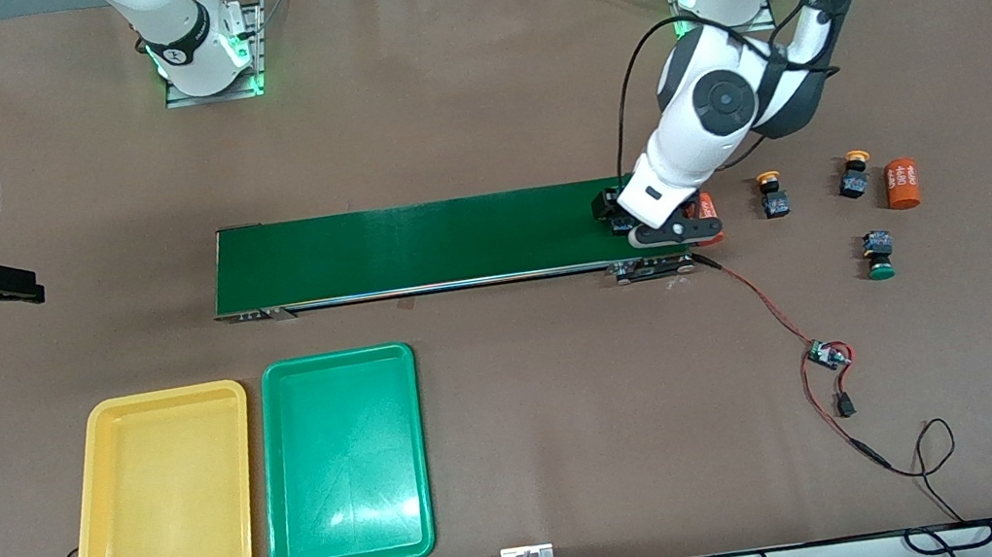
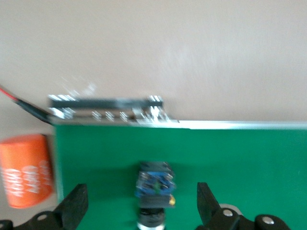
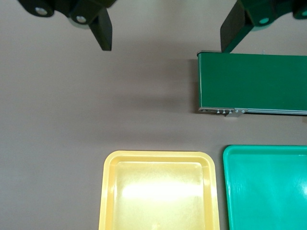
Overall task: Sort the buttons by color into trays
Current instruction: 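Grasp a second green button with the left gripper while the right gripper reaches the belt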
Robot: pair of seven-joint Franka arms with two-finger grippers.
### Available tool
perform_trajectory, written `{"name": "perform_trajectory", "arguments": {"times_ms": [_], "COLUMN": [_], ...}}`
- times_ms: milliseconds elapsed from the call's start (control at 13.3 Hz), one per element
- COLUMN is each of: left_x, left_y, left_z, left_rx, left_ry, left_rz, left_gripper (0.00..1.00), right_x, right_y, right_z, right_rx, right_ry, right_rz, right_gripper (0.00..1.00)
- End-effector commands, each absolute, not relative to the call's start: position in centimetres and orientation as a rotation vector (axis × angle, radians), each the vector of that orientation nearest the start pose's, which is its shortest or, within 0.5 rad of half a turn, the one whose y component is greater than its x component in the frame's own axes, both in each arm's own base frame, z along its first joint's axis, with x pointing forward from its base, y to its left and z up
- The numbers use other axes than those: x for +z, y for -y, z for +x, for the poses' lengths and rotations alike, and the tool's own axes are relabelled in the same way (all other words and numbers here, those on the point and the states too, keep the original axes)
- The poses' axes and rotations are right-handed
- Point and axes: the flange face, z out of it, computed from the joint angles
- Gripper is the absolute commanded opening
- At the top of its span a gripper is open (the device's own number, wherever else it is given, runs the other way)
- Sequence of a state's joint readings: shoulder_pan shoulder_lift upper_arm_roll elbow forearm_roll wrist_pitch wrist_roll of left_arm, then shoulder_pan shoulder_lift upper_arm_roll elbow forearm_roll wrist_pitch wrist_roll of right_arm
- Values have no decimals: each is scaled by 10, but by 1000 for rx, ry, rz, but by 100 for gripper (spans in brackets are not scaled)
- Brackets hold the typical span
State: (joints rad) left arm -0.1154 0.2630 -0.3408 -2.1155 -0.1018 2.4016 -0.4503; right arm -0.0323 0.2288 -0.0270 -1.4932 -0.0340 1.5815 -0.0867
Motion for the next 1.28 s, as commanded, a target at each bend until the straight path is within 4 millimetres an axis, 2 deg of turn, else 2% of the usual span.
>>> {"name": "perform_trajectory", "arguments": {"times_ms": [0, 75, 226, 376, 451, 602, 677, 752, 828, 903, 978, 1129, 1204], "left_x": [324, 322, 325, 320, 315, 311, 301, 282, 261, 244, 238, 225, 211], "left_y": [174, 139, 53, -12, -35, -69, -85, -100, -121, -130, -133, -134, -135], "left_z": [545, 555, 574, 578, 582, 592, 589, 585, 580, 576, 577, 580, 584], "left_rx": [-2, -14, -72, -84, -86, -100, -75, -30, 16, 51, 61, 83, 98], "left_ry": [215, 240, 315, 187, 80, -71, -89, -127, -155, -176, -168, -184, -235], "left_rz": [-3289, -3283, -3233, -3201, -3196, -3185, -3189, -3201, -3215, -3228, -3234, -3243, -3254], "left_gripper": [100, 100, 100, 100, 100, 100, 100, 100, 100, 100, 100, 100, 100], "right_x": [525, 521, 516, 505, 495, 478, 472, 471, 471, 468, 465, 455, 450], "right_y": [34, 34, 38, 42, 40, 36, 33, 28, 12, -6, -28, -86, -106], "right_z": [601, 592, 572, 543, 524, 494, 484, 480, 480, 482, 482, 483, 483], "right_rx": [262, 276, 267, 206, 175, 121, 121, 126, 126, 140, 146, 147, 131], "right_ry": [58, 53, 39, 27, 28, 12, -31, -60, -51, -27, -29, -145, -155], "right_rz": [-3138, -3136, -3135, -3139, -3140, -3139, -3139, -3140, -3144, -3147, -3151, -3163, -3165], "right_gripper": [100, 100, 100, 100, 100, 100, 100, 100, 100, 100, 100, 100, 100]}}
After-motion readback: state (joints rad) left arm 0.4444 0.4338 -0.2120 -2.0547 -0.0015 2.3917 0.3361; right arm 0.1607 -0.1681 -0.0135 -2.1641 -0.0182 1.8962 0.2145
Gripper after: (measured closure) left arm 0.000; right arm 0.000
